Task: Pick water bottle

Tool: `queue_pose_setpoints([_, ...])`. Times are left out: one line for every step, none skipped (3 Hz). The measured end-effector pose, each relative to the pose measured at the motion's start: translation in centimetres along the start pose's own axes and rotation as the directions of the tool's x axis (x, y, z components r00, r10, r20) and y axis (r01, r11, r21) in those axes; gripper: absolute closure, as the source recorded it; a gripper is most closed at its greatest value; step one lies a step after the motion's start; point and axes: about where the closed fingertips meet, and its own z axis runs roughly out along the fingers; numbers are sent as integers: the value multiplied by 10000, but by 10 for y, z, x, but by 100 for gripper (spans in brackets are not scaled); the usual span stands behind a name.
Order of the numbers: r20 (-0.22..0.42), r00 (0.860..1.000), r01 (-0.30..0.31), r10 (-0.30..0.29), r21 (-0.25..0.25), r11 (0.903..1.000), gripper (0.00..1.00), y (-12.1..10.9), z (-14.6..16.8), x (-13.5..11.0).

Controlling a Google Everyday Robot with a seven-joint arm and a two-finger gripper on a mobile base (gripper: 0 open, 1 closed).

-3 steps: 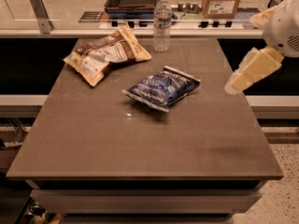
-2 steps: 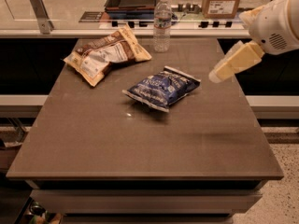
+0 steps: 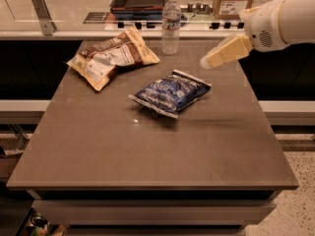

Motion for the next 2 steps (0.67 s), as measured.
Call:
queue_pose_setpoints([708,9953,-687,665,283,9972,0,-16,18,-3])
queue_pose_setpoints([1245,9856,-1231,1145,635,9904,0,-37,32,-5])
